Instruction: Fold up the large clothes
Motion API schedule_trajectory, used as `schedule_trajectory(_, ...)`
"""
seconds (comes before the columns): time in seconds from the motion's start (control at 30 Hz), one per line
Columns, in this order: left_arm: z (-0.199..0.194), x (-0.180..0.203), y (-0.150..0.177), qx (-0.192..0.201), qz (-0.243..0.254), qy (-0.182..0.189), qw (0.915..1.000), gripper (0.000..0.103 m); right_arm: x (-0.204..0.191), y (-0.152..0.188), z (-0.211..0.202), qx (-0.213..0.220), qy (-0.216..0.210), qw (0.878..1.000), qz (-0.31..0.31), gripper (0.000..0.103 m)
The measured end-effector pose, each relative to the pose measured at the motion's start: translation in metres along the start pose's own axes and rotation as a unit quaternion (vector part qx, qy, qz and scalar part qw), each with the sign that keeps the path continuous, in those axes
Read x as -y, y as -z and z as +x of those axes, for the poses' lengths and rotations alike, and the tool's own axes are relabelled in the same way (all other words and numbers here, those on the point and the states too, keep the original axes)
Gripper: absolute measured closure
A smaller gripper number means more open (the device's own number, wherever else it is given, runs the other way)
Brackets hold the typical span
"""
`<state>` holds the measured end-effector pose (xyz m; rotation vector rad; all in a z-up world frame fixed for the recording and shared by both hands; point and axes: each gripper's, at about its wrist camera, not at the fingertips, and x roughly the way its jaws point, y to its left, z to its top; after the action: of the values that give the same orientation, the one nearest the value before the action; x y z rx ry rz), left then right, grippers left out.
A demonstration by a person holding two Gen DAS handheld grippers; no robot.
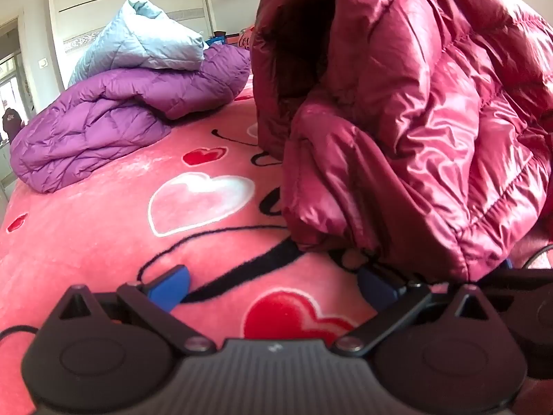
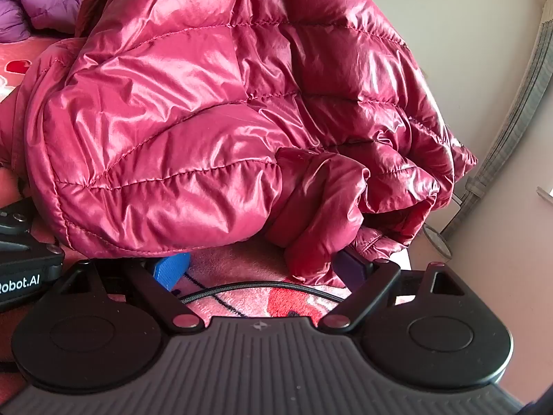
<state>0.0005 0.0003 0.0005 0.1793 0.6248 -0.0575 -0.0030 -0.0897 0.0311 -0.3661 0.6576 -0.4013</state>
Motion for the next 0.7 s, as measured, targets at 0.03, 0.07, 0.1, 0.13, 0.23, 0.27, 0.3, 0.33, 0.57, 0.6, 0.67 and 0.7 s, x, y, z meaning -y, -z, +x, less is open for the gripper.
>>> schedule_trajectory(0.03,0.000,-0.001,-0.001,-0.003,-0.002,0.003,1.0000,0.000,0.000,0.000,0.000,-0.001,0.000,1.000,-0.004,0.000)
schedule_trajectory(0.07,0.000,-0.003,-0.002,-0.007,-0.005,0.006,0.9999,0.000,0.001,-0.001,0.000,-0.001,-0.004,1.000,-0.010,0.000)
schedule_trajectory(0.1,0.000,-0.005,-0.003,-0.012,-0.008,0.010,0.9998,0.000,0.002,-0.002,-0.001,-0.002,-0.009,1.000,-0.017,0.000)
schedule_trajectory(0.13,-0.001,-0.007,-0.005,-0.020,-0.011,0.014,0.9997,0.000,0.004,-0.003,-0.002,-0.003,-0.016,1.000,-0.021,0.000)
schedule_trajectory(0.23,-0.008,-0.013,-0.010,-0.045,-0.012,0.026,0.9986,0.000,0.024,0.000,-0.010,-0.011,-0.047,0.999,0.001,0.000)
schedule_trajectory(0.27,-0.013,-0.015,-0.013,-0.049,-0.011,0.031,0.9983,0.001,0.034,0.000,-0.010,-0.014,-0.062,0.998,0.015,0.000)
schedule_trajectory(0.3,-0.021,-0.007,-0.014,-0.044,-0.007,0.027,0.9987,0.001,0.044,0.000,-0.013,-0.017,-0.080,0.996,0.037,0.000)
schedule_trajectory(0.33,-0.029,-0.009,-0.017,-0.038,-0.008,0.033,0.9987,0.001,0.052,-0.001,-0.015,-0.020,-0.090,0.994,0.054,0.000)
schedule_trajectory(0.57,-0.112,-0.006,-0.043,0.039,0.029,0.068,0.9965,0.001,0.118,-0.027,-0.051,-0.004,-0.060,0.990,0.124,0.000)
schedule_trajectory(0.6,-0.118,-0.008,-0.046,0.046,0.028,0.077,0.9956,0.001,0.128,-0.032,-0.059,0.001,-0.060,0.989,0.133,0.000)
schedule_trajectory(0.67,-0.139,-0.014,-0.053,0.059,0.018,0.099,0.9931,0.001,0.145,-0.031,-0.088,0.021,-0.049,0.988,0.146,0.000)
schedule_trajectory(0.7,-0.147,-0.017,-0.058,0.061,0.013,0.110,0.9920,0.001,0.155,-0.030,-0.107,0.033,-0.043,0.987,0.150,0.000)
